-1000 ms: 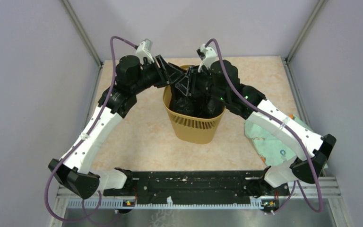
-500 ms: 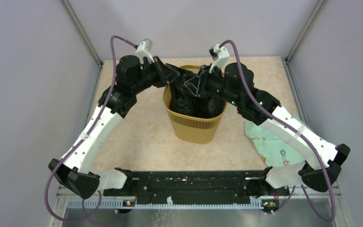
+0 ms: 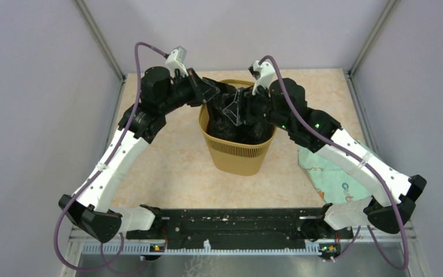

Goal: Put the trash bags into the trash bin
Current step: Place the trash bag in the trash bin.

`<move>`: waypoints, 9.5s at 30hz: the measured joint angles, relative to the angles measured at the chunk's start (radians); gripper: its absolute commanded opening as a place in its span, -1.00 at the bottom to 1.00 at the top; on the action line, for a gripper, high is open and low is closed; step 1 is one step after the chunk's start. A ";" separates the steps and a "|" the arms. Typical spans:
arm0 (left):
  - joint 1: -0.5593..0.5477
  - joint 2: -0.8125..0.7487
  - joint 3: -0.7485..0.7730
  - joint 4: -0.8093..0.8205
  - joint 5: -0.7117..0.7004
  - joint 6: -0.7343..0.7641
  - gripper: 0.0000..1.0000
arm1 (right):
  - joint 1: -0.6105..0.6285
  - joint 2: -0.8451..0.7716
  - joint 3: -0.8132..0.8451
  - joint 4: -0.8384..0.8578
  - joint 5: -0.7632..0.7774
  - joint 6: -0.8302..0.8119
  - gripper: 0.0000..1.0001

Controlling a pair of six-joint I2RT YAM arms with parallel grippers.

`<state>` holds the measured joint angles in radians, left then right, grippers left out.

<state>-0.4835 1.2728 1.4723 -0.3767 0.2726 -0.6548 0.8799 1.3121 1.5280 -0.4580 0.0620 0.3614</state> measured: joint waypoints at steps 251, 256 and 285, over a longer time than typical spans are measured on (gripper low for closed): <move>0.221 0.143 -0.223 -0.079 0.248 0.175 -0.80 | 0.079 0.243 0.439 -0.577 -0.191 -0.322 -1.00; 0.221 0.135 -0.223 -0.091 0.249 0.184 -0.85 | 0.114 0.146 0.382 -0.544 -0.211 -0.282 -1.00; 0.221 0.013 -0.223 -0.180 0.196 0.246 -0.90 | 0.326 0.037 0.155 -0.460 -0.216 -0.114 -1.00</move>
<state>-0.2626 1.2858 1.2491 -0.5571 0.4686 -0.4084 1.2060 1.3491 1.6833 -0.9176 -0.1539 0.2478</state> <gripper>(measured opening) 0.051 0.004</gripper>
